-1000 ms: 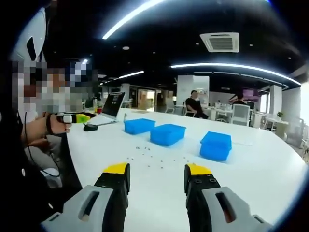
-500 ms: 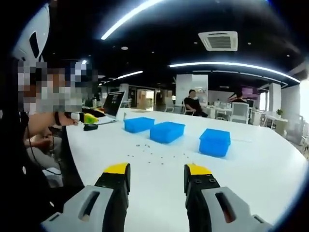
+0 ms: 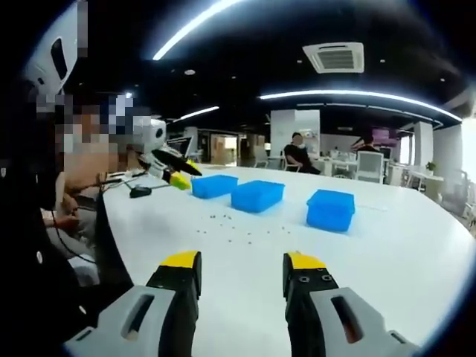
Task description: Pick up the resistors one by one and place each resistor into its matching bin, sorting the parts by color and model until every resistor is separated into the correct bin for its type
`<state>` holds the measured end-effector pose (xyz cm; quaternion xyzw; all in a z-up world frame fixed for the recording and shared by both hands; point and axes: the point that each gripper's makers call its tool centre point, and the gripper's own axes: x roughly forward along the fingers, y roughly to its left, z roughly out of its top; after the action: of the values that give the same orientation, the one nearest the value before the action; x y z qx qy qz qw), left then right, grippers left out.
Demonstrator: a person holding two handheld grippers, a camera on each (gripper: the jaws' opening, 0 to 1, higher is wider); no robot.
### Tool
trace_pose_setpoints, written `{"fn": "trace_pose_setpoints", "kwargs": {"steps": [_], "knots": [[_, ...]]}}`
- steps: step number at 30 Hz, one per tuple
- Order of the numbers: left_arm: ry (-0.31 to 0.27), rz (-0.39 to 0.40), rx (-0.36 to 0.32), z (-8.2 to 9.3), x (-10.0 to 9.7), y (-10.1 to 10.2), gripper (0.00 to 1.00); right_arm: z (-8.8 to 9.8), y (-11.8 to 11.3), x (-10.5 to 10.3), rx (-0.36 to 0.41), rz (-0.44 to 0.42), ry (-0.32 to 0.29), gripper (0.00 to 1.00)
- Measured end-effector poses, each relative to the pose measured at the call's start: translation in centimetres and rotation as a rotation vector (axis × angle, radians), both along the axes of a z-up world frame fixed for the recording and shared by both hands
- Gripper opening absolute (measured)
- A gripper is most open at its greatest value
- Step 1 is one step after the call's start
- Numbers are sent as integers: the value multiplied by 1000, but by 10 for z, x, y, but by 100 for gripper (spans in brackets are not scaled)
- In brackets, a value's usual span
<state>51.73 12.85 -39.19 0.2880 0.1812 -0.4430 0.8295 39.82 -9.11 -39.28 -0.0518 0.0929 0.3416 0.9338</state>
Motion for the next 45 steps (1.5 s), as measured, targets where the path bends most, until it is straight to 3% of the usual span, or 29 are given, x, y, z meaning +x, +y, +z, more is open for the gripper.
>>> {"fn": "trace_pose_setpoints", "kwargs": {"steps": [8,13,18,22,25,36,45], "knots": [[88,-116,177,-26,27,-21,31,-2,-7,-1,3,-25,8,45],[139,-207,257,-42,25,-30,30,-4,-10,-2,-1,-34,13,45],[120,-281,381,-55,29,-29,30,-6,-12,-4,-4,-44,19,45],[150,-321,407,-61,29,-35,28,-10,-13,-5,-14,-43,31,45],[167,-362,468,-66,32,-33,26,-10,-13,-6,-20,-44,34,45],[246,-391,523,-81,45,-30,22,-13,-18,-7,-22,-70,44,45],[295,-397,515,-87,49,-29,17,-14,-17,-4,-28,-66,48,45]]}}
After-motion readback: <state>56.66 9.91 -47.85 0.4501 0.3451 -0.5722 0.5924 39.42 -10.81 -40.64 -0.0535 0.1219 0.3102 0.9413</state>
